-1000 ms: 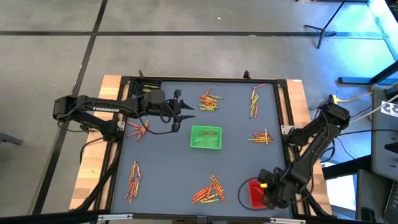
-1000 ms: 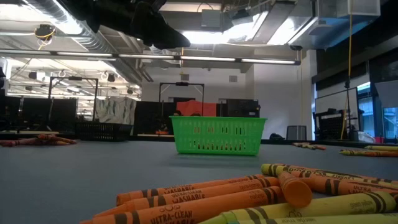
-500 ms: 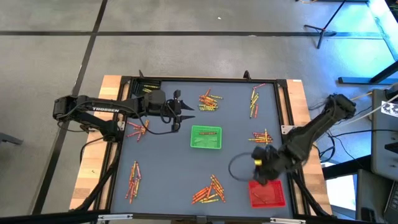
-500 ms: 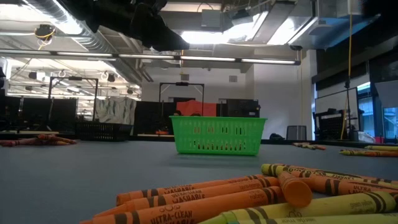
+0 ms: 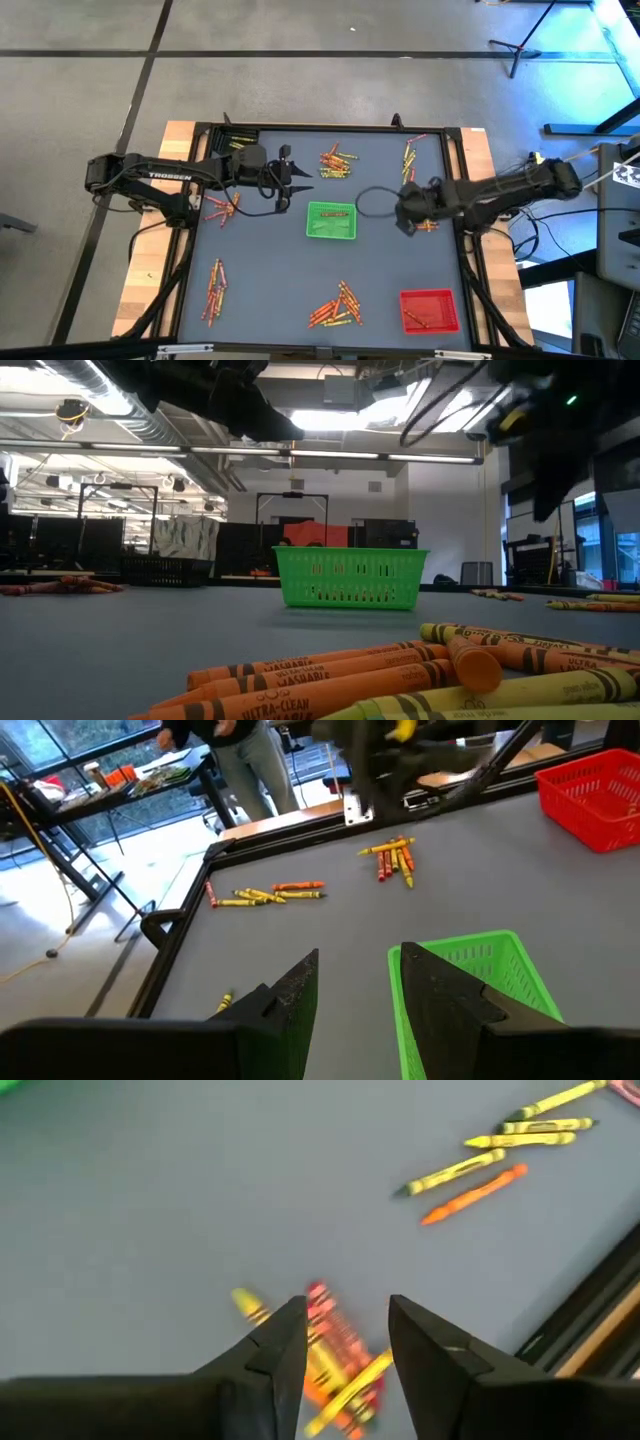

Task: Sort crayons
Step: Put the orange crayon into the red bin

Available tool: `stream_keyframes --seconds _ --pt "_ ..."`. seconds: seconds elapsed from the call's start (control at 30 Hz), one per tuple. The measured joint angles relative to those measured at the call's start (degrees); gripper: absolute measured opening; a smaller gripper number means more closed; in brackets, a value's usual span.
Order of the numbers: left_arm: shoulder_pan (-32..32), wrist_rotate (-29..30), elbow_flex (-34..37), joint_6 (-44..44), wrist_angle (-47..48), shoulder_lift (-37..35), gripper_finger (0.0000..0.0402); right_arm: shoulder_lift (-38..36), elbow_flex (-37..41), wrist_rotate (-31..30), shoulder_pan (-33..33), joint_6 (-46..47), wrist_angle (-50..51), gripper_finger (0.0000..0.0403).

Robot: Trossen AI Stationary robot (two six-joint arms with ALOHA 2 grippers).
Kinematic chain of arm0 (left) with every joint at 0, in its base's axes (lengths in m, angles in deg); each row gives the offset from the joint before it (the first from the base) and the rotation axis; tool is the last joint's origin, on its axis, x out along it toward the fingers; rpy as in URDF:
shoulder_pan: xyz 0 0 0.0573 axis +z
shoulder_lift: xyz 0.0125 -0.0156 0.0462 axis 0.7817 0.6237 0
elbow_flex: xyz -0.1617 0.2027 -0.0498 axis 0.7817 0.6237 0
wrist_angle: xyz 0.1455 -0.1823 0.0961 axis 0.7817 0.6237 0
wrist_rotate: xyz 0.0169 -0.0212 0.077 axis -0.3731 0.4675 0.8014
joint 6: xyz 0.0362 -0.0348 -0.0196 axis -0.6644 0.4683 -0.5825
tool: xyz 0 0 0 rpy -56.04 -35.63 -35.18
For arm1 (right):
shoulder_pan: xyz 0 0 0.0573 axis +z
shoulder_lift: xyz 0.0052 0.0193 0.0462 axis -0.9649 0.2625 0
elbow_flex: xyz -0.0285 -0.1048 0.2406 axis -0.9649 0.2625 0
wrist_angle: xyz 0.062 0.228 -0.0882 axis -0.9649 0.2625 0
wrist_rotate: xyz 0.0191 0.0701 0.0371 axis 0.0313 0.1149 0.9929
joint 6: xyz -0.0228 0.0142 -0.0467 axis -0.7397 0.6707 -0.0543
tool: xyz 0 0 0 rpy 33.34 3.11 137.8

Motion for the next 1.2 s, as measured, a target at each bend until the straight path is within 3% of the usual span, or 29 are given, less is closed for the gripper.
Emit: stream_keyframes --seconds 0.27,0.63,0.93,1.2 --pt "0.01 0.02 0.00 -0.47 0.01 0.00 0.0128 0.01 5.09 1.52 -18.30 -10.25 -6.88 0.0138" --pt "0.95 0.08 0.00 -1.59 0.01 0.00 0.0128 0.42 12.43 9.60 -37.94 -18.28 -23.41 0.0138" --pt "1.03 0.07 0.00 -1.96 -1.30 0.00 0.0128 0.42 16.87 12.78 -47.97 -22.30 -29.27 0.0138" --pt "1.05 0.07 0.00 -2.08 -1.34 0.00 0.0128 0.42 20.74 15.49 -51.32 -22.77 -36.06 0.0138"
